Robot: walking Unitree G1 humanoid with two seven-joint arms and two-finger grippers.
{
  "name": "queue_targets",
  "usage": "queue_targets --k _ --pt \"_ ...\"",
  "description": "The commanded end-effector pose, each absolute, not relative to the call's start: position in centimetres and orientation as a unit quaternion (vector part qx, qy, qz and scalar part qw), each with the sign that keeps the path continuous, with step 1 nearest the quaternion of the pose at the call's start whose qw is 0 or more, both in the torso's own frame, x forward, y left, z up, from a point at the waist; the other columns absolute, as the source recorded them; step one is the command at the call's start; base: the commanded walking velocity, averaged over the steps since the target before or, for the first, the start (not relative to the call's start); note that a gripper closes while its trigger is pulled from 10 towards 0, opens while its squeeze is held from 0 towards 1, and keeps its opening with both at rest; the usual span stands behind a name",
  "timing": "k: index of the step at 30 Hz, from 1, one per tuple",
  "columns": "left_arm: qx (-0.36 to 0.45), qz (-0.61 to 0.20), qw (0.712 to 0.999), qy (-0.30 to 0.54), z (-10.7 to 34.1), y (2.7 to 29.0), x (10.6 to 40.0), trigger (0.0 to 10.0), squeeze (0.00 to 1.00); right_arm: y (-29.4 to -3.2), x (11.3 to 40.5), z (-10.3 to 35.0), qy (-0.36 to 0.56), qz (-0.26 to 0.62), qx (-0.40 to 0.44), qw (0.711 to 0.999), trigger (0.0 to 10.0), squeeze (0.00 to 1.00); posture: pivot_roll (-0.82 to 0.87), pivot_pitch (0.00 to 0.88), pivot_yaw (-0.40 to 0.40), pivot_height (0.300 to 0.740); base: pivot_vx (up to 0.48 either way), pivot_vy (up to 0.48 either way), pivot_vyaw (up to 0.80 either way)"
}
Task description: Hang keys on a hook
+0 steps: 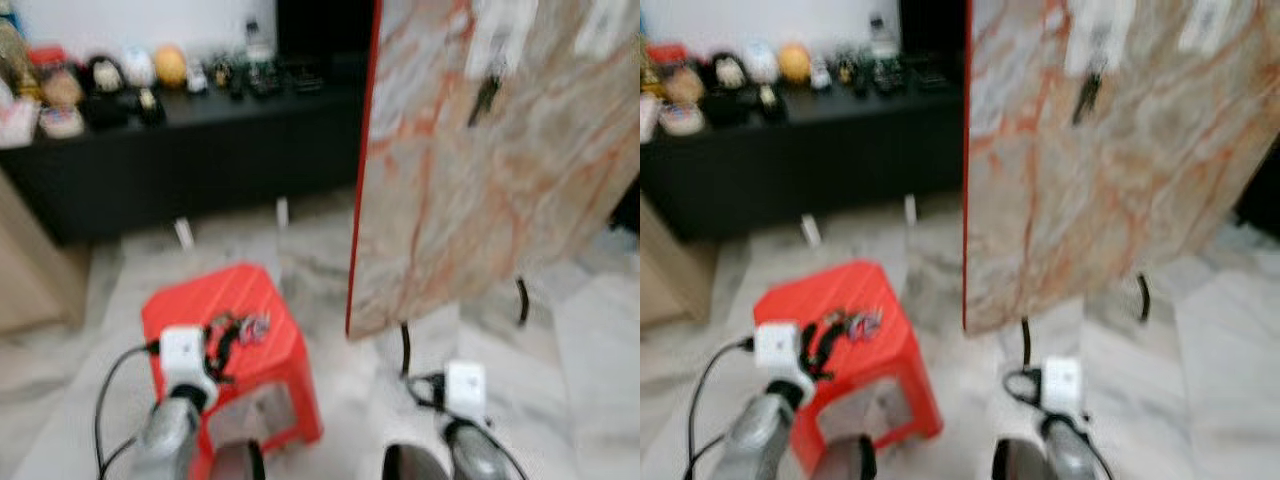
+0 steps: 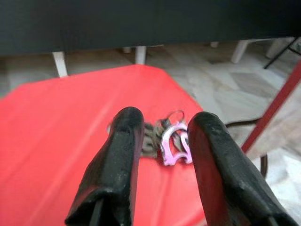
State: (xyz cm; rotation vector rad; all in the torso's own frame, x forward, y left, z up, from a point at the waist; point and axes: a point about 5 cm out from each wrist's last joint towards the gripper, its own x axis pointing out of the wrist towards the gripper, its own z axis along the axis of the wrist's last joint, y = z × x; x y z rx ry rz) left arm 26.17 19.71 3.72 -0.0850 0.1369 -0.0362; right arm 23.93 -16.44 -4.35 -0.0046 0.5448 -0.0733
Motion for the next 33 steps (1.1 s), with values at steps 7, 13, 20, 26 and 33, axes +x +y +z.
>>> queue_targets --k 7,13,20,26,33 --pt "-0.051 -0.032 0.996 0.064 3.84 18.69 26.34 10.0 0.0 -17.69 23.94 -4.29 0.273 -0.052 -0.008 0.961 10.0 0.0 0.04 0.016 -0.037 0.571 0.3 0.0 0.0" --pt "-0.051 -0.032 0.996 0.064 3.81 18.6 26.3 10.0 0.0 -17.71 23.87 -4.35 0.274 -0.053 -0.006 0.96 10.0 0.0 0.04 0.016 -0.039 0.571 0.303 0.0 0.0" --pt "-0.051 -0.033 0.996 0.065 3.74 18.57 26.25 10.0 0.0 -17.69 23.84 -4.39 0.275 -0.053 -0.006 0.96 10.0 0.0 0.04 0.016 -0.04 0.571 0.317 0.0 0.0" --pt "-0.052 -0.034 0.996 0.065 3.73 18.55 26.24 10.0 0.0 -17.66 23.88 -4.37 0.276 -0.052 -0.006 0.96 10.0 0.0 0.04 0.013 -0.04 0.571 0.334 0.0 0.0" --pt "-0.054 -0.041 0.996 0.065 3.81 18.44 26.31 10.0 0.0 -17.49 23.93 -4.36 0.276 -0.05 -0.005 0.96 10.0 0.0 0.04 0.006 -0.037 0.571 0.239 0.0 0.0"
